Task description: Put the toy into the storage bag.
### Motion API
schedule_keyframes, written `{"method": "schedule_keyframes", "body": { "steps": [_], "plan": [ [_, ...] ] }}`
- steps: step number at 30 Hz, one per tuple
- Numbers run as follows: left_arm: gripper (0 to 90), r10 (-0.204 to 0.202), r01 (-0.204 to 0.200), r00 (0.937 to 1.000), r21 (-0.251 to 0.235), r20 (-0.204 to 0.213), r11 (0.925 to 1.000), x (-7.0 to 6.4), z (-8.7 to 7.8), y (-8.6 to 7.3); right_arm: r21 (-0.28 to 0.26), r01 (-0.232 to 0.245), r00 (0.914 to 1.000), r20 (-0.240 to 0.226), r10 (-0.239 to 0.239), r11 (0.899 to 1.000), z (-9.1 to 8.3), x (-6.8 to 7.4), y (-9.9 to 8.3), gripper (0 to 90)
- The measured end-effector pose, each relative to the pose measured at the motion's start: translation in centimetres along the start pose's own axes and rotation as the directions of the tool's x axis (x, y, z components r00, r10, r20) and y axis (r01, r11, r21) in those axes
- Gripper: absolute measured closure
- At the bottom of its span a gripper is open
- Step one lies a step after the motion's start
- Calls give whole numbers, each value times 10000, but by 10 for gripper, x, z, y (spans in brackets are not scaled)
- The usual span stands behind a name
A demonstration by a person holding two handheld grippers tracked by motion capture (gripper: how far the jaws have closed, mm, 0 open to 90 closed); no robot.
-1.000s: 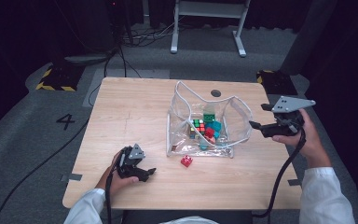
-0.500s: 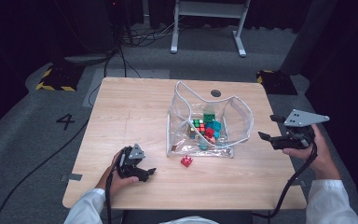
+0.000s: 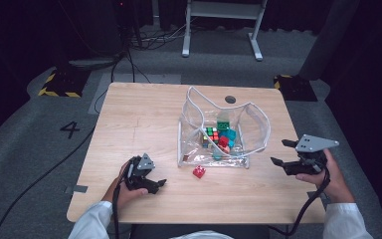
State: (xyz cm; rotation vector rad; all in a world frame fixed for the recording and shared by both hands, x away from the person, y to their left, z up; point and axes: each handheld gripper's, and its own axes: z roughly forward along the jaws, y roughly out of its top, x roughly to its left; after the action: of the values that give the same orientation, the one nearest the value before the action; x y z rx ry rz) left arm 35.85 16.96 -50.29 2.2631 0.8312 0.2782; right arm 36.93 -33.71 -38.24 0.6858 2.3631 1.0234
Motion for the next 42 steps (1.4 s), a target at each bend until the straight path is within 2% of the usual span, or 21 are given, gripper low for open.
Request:
{"method": "schedule_keyframes", "body": {
  "steps": [7, 11, 14, 20, 23, 25, 30, 32, 35, 36, 37, 38, 39, 42],
  "plan": [
    [140, -3, 3, 10000, 0, 6, 10000, 0, 0, 0, 95, -125, 9975, -700, 131, 9999, 15, 22, -21, 269],
    [140, -25, 25, 10000, -19, -2, 10000, 0, 0, 0, 349, 59, 9960, -898, -28, 9994, 26, 32, -30, 272],
    [140, -5, 5, 10000, -2, 1, 10000, 0, 0, 0, 221, 121, 9902, -1394, -89, 9997, 34, 40, -38, 272],
    [140, 14, -14, 10000, 13, -1, 10000, 0, 0, 0, 247, 73, 9818, -1901, -24, 9997, 53, 55, -47, 277],
    [140, 12, -12, 10000, 11, 12, 10000, 0, 0, 0, 325, -1, 9744, -2246, 74, 9995, 65, 61, -50, 277],
    [140, -5, 5, 10000, -5, 0, 10000, 0, 0, 0, 397, -64, 9711, -2380, 157, 9992, 71, 67, -51, 277],
    [140, -1, 1, 10000, -1, 9, 10000, 0, 0, 0, 318, -13, 9537, -3006, 108, 9995, 86, 78, -48, 285],
    [140, 0, 0, 10000, -1, 4, 10000, 0, 0, 0, 378, 134, 9514, -3079, -11, 9992, 93, 84, -45, 287],
    [140, 0, 0, 10000, 0, 2, 10000, 0, 0, 0, 434, 246, 9416, -3366, -86, 9988, 103, 94, -39, 284],
    [140, -3, 3, 10000, -1, 3, 10000, 0, 0, 0, 375, 400, 9403, -3393, -249, 9985, 107, 96, -37, 283],
    [140, 1, -1, 10000, 0, 5, 10000, 0, 0, 0, 683, 187, 9378, -3471, 62, 9975, 109, 101, -35, 284],
    [140, -4, 4, 10000, -2, 4, 10000, 0, 0, 0, 788, 246, 9370, -3494, 44, 9966, 112, 103, -33, 276],
    [140, -6, 6, 10000, -5, 3, 10000, 0, 0, 0, 616, 218, 9337, -3580, 17, 9979, 114, 105, -32, 275],
    [140, -2, 2, 10000, 0, 4, 10000, 0, 0, 0, 543, 201, 9323, -3616, 9, 9983, 120, 110, -28, 276]
  ]
}}
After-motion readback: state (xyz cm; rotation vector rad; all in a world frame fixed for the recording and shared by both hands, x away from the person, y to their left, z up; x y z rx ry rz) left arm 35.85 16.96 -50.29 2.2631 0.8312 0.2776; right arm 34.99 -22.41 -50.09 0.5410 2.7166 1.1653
